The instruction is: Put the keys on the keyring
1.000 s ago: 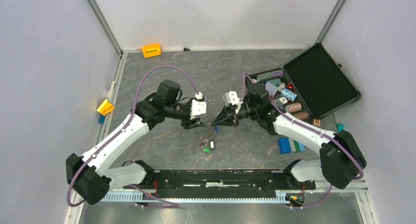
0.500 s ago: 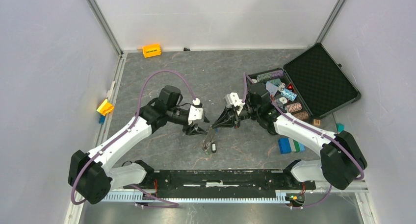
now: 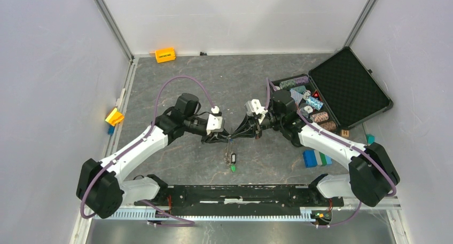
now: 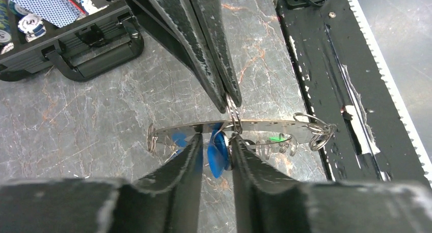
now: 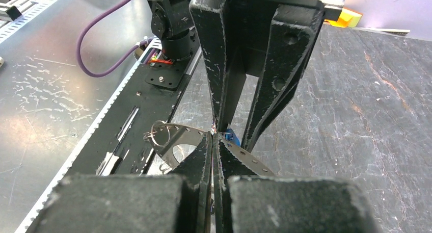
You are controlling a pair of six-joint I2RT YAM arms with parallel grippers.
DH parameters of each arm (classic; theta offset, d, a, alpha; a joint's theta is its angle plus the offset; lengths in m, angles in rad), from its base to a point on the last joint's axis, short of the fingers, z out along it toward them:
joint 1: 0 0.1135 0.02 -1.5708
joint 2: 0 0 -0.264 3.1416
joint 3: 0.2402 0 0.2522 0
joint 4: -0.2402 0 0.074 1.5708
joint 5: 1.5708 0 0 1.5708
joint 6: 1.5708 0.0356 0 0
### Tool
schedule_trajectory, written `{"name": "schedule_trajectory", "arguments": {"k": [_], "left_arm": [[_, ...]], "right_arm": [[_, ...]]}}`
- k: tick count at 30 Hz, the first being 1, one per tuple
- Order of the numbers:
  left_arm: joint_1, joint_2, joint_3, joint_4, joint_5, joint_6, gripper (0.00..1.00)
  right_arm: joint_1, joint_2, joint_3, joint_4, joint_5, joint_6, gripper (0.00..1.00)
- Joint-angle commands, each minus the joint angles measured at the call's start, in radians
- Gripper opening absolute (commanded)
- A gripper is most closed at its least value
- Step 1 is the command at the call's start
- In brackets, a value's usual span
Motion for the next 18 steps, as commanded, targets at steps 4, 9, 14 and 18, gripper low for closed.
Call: {"name": "schedule_trajectory", "arguments": {"k": [4,9,14,18], "left_arm": [[-0.006,-0.004,-0.003,0.022,-0.022,-0.03,0.11],[-0.006,-0.036,0.041,-0.013,-0.138,-0.074,0.02],[-0.007,-0.03,0.14,-0.169,-0.12,-0.034,0.02],[-0.007,-0.034,0.164,-0.2,-0.134,-0.029,0.02]], "right_arm": [[-0.007,-0.026,0.016,0.048,-0.008,-0.012,0.0],[-0.006,-0.022,0.013,-0.015,0.016,-0.078,0.0],[-0.006,-0.005,0.015,-0.04,0.071,-0.096,0.0],[-0.004,-0.004,0.025,-0.046,0.093,-0.095,0.0]]}}
